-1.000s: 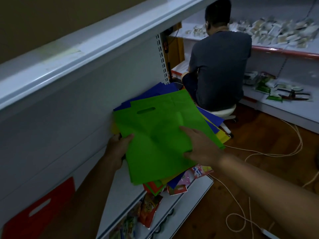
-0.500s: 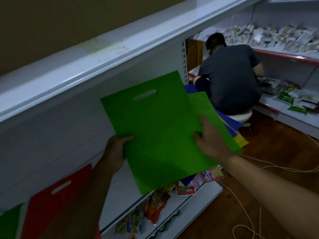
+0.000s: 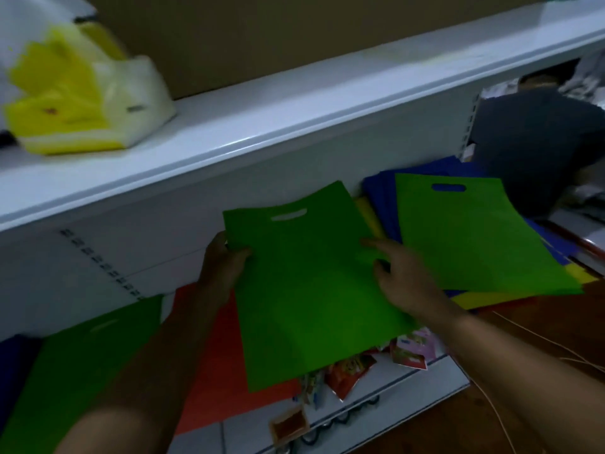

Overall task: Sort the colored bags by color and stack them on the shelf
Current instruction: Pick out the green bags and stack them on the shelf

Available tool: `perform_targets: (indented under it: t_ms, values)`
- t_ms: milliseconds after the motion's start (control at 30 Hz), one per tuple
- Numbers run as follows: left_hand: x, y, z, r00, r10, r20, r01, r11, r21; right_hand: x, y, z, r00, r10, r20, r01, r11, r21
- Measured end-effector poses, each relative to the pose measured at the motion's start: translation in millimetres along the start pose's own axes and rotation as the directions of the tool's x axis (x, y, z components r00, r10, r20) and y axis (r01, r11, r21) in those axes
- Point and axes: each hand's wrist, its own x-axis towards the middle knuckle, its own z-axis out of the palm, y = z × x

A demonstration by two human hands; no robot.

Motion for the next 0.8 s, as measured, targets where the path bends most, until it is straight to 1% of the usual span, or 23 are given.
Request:
perform_targets:
  t_ms: [133, 233, 300, 433, 533, 633, 800]
  values:
    - [-6.8, -17.4, -77.9, 0.999, 0.049, -0.022, -0.050, 0.999, -0.020, -17.1, -62.9, 50.1, 1.000, -0.011, 0.013, 0.011, 1.000, -0.013]
    - [-18.4, -28.9, -133.3, 0.993, 0.120, -0.015, -0.118, 0.990, 0.078, -29.7, -101.6, 94.8, 0.999, 0.013, 0.043, -0.013, 1.000, 0.003]
    - [-25.8, -35.8, -171.8, 0.996, 0.084, -0.040, -0.079, 0.990, 0.115, -38.2, -128.2, 121.1, 0.997, 0.020, 0.069, -0.019, 1.000, -0.013]
    - [-38.0, -52.9, -245.0, 0.992, 0.056, -0.112, -0.043, 0.992, 0.117, -51.4, -180.2, 161.4, 0.995, 0.005, 0.104, -0.002, 0.999, -0.032]
    - [-52.4, -62.8, -286.6, 0.987, 0.025, -0.161, -0.008, 0.994, 0.110, -58.3, -208.8, 189.2, 0.989, -0.055, 0.139, 0.062, 0.997, -0.048]
    - [-71.4, -76.0, -322.8, 0.969, 0.012, -0.245, 0.014, 0.994, 0.106, -65.4, -232.3, 213.3, 0.981, -0.098, 0.170, 0.106, 0.994, -0.037]
    - [-94.7, -99.5, -378.1, 0.929, 0.013, -0.370, 0.078, 0.970, 0.229, -79.0, -264.0, 253.7, 0.952, -0.154, 0.263, 0.156, 0.988, 0.013]
